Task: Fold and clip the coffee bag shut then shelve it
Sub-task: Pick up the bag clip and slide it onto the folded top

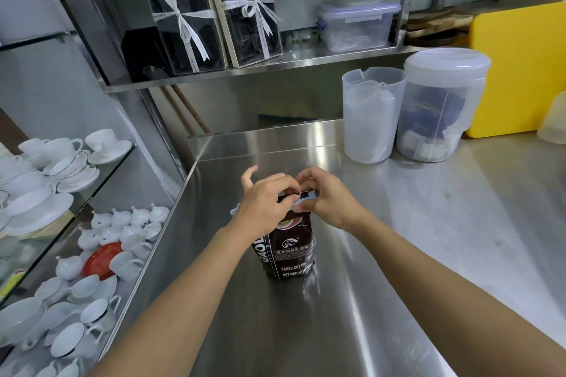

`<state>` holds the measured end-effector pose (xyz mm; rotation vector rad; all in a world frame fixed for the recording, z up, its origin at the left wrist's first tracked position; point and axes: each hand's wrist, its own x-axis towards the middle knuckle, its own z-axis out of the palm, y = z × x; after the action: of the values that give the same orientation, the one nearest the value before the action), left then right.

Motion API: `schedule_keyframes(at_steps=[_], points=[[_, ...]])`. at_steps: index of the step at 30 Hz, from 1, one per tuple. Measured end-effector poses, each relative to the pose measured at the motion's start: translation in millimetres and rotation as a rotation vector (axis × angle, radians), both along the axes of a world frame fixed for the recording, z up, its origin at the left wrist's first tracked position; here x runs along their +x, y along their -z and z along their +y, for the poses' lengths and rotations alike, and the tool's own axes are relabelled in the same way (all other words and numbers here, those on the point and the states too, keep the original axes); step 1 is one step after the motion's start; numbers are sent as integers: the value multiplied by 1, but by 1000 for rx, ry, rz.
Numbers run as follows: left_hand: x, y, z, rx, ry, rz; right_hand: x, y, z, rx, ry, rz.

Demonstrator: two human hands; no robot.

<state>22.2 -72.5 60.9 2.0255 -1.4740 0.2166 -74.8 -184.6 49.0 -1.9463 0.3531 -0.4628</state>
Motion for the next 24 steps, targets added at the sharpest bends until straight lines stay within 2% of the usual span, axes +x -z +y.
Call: schedule_keyframes(at_steps=[11,18,21,24], points=[[-2,2,-6,-106,50,-68,2,3,2,25,-32,-34],[-8,7,-15,-138,31,-90,7,7,5,1,25,-56],[-4,7,-5,-99,-1,-126,9,3,6,-11,-4,-36],[7,7,16,-85,-133,-165,10,1,4,9,-22,-3]])
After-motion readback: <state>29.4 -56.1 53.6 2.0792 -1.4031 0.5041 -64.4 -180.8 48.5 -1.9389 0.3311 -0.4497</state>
